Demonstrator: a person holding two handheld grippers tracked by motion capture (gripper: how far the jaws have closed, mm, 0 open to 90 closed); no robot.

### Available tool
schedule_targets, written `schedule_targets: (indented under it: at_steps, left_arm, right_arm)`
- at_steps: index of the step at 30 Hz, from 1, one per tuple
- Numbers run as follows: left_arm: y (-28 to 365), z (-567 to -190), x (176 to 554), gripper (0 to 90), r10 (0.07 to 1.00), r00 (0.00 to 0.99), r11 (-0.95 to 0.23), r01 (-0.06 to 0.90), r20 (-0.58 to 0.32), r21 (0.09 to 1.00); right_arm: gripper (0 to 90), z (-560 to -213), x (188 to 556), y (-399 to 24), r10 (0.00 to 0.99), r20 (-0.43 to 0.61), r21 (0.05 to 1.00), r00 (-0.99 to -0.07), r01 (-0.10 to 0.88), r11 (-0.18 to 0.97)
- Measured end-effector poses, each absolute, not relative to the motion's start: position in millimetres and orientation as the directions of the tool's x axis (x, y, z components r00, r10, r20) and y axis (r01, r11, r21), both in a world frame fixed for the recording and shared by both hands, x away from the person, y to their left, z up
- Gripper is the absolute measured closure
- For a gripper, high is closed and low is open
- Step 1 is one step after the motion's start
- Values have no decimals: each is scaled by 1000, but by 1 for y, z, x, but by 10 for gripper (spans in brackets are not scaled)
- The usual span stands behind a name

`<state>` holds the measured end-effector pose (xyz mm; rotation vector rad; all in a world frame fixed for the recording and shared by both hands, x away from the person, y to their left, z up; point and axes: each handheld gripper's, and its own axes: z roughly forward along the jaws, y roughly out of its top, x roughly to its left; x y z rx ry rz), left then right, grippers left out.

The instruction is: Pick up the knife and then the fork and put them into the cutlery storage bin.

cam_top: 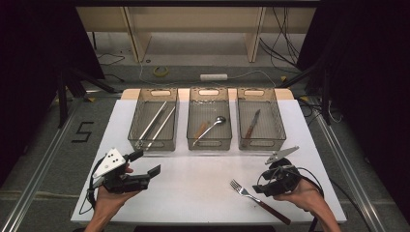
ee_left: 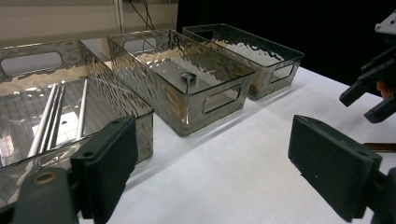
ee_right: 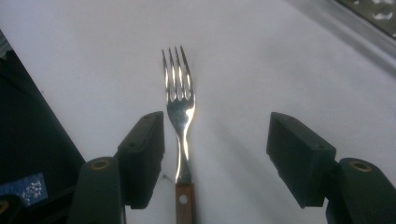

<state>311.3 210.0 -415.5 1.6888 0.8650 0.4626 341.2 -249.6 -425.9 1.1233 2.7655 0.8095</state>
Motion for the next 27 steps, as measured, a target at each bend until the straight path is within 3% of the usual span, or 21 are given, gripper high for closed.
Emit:
schedule_targets:
  at_steps: [16,27]
  left_arm:
    - [209,-416,312,155,744,655,-104,309,-132,946]
    - [209,-416,312,155,744,655,-104,309,-132,945]
  right_arm:
    - [362,-436,330,-247,641,121,409,-758,626,664]
    - [401,-441,324,-245,626,119,368,-770,620,693]
